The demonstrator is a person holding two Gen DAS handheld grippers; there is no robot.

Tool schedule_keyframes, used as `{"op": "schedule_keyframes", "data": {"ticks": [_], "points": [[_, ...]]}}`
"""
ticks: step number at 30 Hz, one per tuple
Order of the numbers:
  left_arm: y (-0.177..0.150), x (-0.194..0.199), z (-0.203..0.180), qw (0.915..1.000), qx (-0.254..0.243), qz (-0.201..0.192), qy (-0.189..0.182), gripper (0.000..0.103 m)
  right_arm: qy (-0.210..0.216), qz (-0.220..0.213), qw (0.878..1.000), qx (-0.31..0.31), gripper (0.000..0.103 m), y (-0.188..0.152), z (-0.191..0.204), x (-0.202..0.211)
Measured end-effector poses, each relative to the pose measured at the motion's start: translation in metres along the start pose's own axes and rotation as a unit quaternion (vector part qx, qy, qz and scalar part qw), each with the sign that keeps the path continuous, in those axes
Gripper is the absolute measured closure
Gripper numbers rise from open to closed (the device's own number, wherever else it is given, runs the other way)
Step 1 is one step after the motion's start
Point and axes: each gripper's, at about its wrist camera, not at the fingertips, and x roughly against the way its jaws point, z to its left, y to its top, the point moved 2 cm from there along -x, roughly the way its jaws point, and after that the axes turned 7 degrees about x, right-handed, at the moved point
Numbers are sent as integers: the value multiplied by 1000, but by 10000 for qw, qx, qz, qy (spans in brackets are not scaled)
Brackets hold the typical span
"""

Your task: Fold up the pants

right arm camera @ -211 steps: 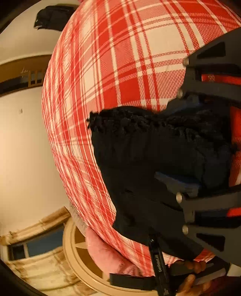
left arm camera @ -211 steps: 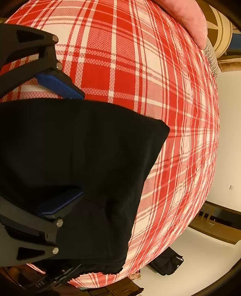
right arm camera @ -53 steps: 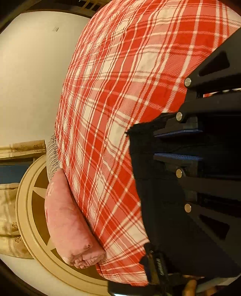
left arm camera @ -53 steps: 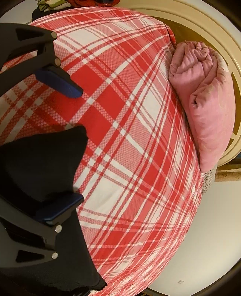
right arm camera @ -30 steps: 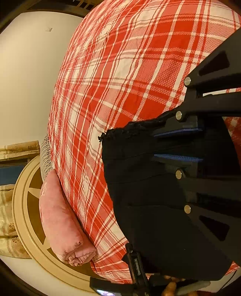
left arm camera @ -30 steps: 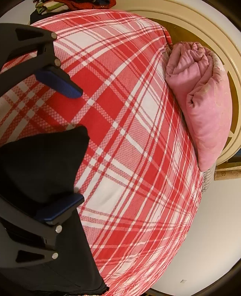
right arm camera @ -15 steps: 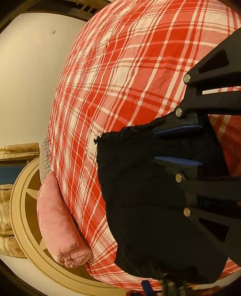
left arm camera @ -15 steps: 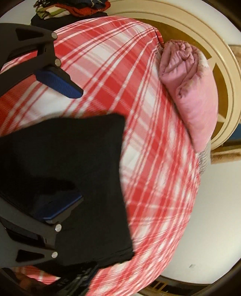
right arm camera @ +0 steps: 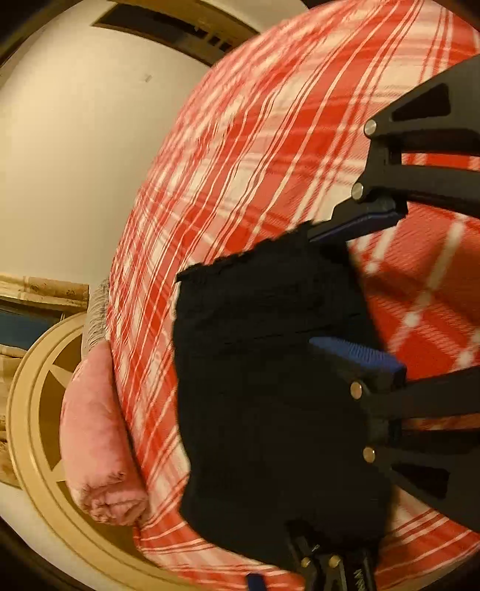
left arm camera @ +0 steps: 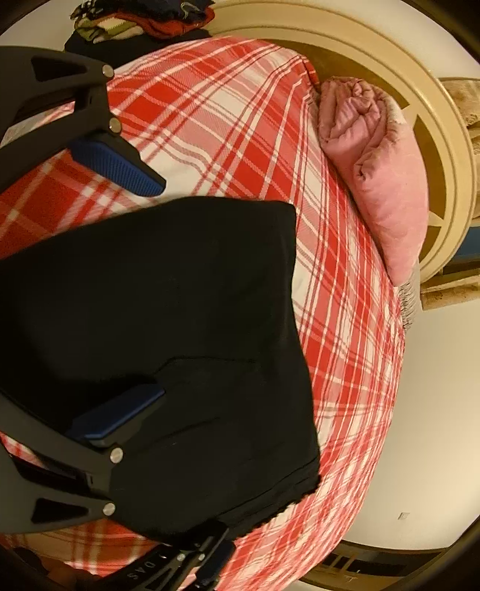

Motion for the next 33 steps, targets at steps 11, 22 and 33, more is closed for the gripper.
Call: {"op": "schedule_keyframes", "data": {"ticks": [11, 22, 33], "points": [[-29, 22, 2, 9994, -222, 220, -170, 0, 577, 696, 9894, -1137, 43, -42, -14, 12], [-60, 54, -4, 9953, -521, 614, -529, 0, 449, 1412, 9777, -1491, 41, -60, -9, 46], [-55, 133, -2, 9934, -688, -666, -627, 0, 330, 290, 9928, -1117, 41, -18, 12, 139]]}}
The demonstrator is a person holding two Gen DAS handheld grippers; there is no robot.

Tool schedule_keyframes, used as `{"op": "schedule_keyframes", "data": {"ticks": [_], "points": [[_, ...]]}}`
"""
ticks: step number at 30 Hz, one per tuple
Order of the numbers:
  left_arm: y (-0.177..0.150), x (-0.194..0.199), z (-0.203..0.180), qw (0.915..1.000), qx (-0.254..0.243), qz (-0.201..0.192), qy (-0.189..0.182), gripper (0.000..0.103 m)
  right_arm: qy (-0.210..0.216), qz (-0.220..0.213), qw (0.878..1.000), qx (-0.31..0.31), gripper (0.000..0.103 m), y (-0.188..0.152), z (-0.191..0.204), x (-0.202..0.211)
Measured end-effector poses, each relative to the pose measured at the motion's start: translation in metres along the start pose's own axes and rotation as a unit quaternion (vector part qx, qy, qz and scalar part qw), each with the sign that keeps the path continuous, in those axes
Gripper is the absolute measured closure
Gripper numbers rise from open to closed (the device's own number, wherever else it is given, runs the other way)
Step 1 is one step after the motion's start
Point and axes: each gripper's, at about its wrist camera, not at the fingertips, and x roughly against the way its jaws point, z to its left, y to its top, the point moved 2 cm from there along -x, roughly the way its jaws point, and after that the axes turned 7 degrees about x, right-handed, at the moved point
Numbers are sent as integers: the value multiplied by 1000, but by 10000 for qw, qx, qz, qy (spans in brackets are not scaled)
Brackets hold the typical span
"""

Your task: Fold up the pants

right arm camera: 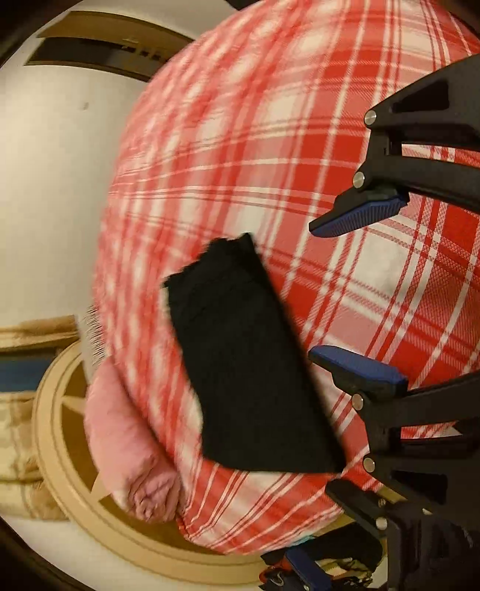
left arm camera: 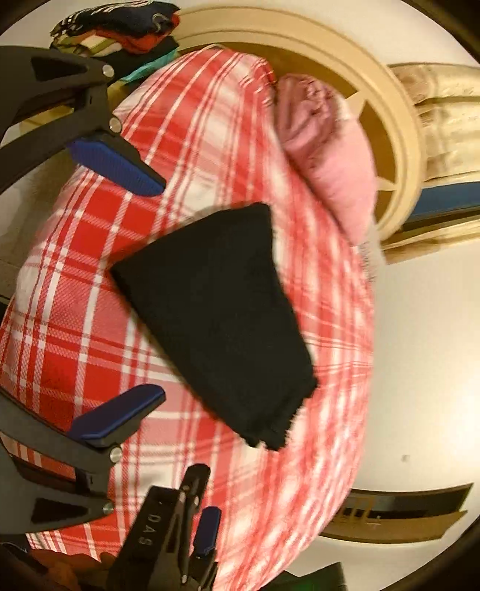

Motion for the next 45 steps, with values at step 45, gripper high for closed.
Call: {"op": "schedule_keyframes", "data": {"ticks": [45], "points": [[31, 82, 2, 9903, 278, -1357, 79, 0, -183, -2531, 9666, -360, 26, 5, -4, 132]]}}
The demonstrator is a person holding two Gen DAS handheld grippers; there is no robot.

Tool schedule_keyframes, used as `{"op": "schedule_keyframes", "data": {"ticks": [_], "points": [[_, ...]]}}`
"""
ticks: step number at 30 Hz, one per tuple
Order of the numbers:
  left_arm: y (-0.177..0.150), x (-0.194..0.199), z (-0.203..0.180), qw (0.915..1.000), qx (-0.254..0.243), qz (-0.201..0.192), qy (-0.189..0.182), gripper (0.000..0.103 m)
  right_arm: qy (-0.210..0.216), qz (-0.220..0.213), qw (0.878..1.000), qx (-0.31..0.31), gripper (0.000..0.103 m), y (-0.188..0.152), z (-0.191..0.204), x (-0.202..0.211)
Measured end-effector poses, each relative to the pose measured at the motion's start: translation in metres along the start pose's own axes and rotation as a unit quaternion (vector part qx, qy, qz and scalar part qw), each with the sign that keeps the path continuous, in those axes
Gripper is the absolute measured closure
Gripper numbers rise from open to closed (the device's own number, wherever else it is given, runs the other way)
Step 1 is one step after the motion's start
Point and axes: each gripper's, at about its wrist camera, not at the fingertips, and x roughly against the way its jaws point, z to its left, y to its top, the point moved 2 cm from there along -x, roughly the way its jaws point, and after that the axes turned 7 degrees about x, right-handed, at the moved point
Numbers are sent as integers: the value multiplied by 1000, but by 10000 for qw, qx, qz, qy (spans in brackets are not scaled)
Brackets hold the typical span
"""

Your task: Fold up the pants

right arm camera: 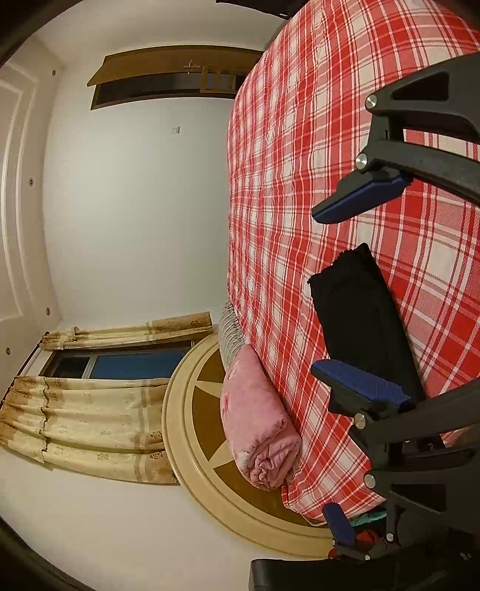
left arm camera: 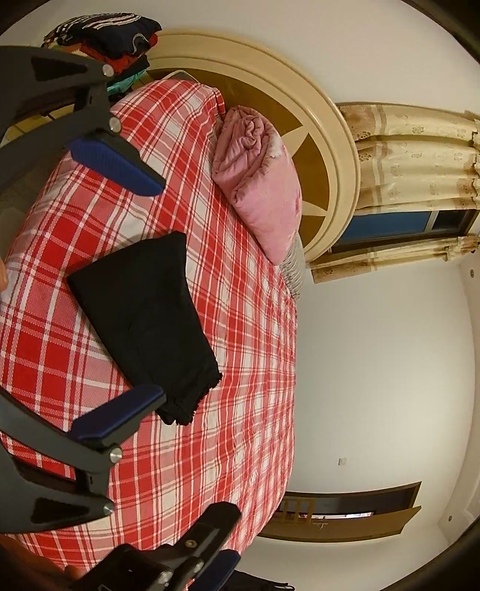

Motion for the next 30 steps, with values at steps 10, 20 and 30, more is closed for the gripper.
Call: {"op": "schedule_keyframes", "data": {"ticks": [10, 20, 30], "points": [[0, 0, 1, 10000, 9, 17, 2, 0, -17, 3, 10000, -8, 26, 0, 0, 0], [0, 1, 3, 10000, -15, -11, 28, 0, -45, 14, 10000, -21, 26, -1, -1, 2], [0, 0, 4, 10000, -5, 24, 13, 0, -90, -9, 10000, -20, 26, -1, 0, 3]]}}
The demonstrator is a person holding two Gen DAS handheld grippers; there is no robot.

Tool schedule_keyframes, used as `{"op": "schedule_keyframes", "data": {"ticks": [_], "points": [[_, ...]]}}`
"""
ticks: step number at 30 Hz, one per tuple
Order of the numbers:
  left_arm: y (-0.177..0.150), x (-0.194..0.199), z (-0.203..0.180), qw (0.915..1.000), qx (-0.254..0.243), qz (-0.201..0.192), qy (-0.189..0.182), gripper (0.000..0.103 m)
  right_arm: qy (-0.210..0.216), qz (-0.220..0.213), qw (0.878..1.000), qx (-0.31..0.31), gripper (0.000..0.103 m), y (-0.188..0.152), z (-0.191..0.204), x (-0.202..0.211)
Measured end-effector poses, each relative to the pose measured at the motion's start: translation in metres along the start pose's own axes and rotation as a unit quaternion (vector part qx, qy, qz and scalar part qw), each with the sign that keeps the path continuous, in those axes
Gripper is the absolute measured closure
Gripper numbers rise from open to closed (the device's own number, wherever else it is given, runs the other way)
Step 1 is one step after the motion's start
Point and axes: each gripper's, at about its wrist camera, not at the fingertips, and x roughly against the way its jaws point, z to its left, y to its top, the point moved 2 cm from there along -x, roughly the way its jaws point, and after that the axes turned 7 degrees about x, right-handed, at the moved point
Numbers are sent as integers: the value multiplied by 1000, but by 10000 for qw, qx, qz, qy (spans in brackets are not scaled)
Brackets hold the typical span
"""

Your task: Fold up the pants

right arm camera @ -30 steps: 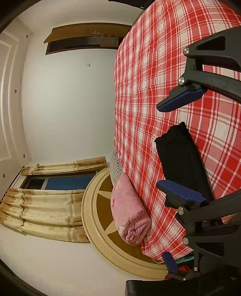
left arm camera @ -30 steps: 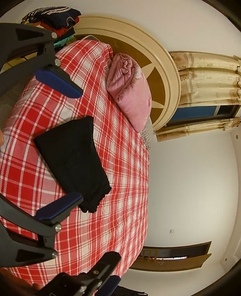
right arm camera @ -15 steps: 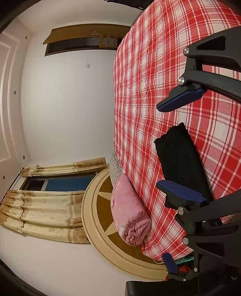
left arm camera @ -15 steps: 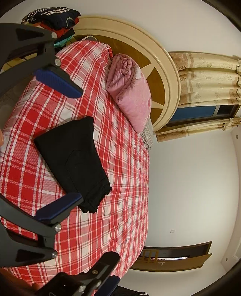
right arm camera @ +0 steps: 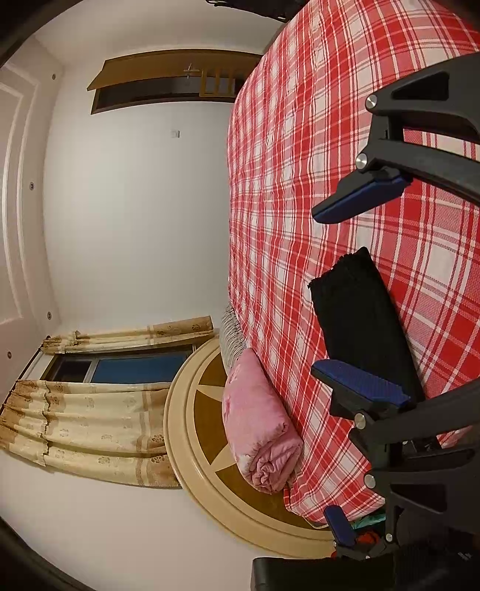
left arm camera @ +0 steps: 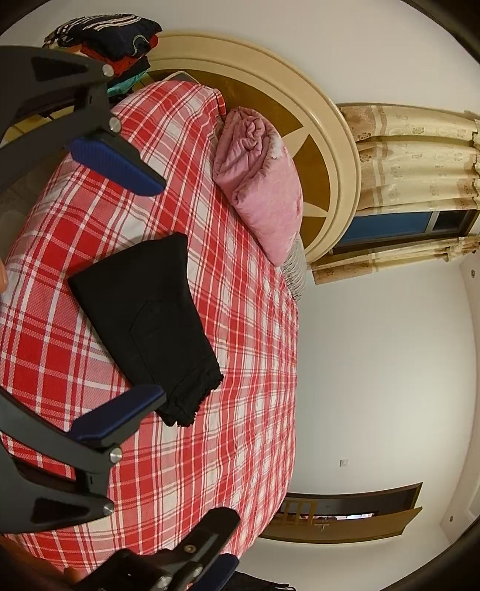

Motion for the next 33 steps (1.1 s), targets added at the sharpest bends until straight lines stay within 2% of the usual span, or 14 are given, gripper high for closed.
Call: {"op": "schedule_keyframes", "data": {"ticks": [9, 16, 25, 33], "points": [[-1, -1, -1, 9999, -39, -52, 99, 0, -45, -81, 10000, -15, 26, 1, 1, 3], [1, -1, -3, 9999, 72, 14, -131, 0, -71, -107, 9999, -23, 26, 0, -1, 4], [1, -5, -2, 9995, 216, 175, -179, 0, -72, -127, 9999, 11, 26, 0, 1, 6], [1, -5, -4, 9995, 146, 147, -225, 0, -66, -123, 9999, -24, 26, -2, 1, 5]]}}
